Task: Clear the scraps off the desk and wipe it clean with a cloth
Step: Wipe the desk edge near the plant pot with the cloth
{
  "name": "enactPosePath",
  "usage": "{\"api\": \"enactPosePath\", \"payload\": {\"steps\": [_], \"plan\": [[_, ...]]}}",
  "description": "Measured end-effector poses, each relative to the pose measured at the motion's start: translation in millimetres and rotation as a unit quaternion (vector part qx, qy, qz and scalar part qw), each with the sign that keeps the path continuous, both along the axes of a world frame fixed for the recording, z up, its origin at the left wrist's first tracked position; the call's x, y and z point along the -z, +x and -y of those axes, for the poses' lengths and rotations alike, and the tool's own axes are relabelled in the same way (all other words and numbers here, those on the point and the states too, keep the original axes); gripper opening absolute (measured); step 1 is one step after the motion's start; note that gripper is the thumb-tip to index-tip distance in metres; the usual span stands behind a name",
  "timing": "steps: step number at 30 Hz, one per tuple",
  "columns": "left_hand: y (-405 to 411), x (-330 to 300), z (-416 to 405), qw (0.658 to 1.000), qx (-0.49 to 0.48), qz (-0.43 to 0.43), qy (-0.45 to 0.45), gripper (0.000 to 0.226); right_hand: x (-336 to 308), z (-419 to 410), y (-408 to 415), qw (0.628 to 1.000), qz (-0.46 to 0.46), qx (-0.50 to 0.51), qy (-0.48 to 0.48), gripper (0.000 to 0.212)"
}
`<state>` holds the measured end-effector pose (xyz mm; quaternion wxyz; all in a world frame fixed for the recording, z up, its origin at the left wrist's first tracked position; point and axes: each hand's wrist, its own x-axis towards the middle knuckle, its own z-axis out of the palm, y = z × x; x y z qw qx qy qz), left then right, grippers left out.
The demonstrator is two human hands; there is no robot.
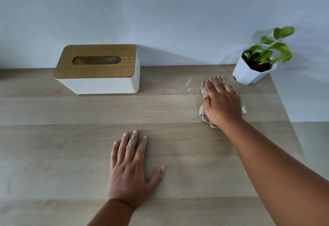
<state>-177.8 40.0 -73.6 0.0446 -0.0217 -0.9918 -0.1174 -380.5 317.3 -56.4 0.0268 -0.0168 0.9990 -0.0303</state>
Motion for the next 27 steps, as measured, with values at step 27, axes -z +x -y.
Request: {"api": "enactPosePath", "payload": {"steps": [27], "plan": [[0.3, 2.4, -0.3, 1.000, -0.004, 0.004, 0.008, 0.094, 1.2, 85.0, 20.7, 0.978, 0.016, -0.209, -0.014, 0.058]]}}
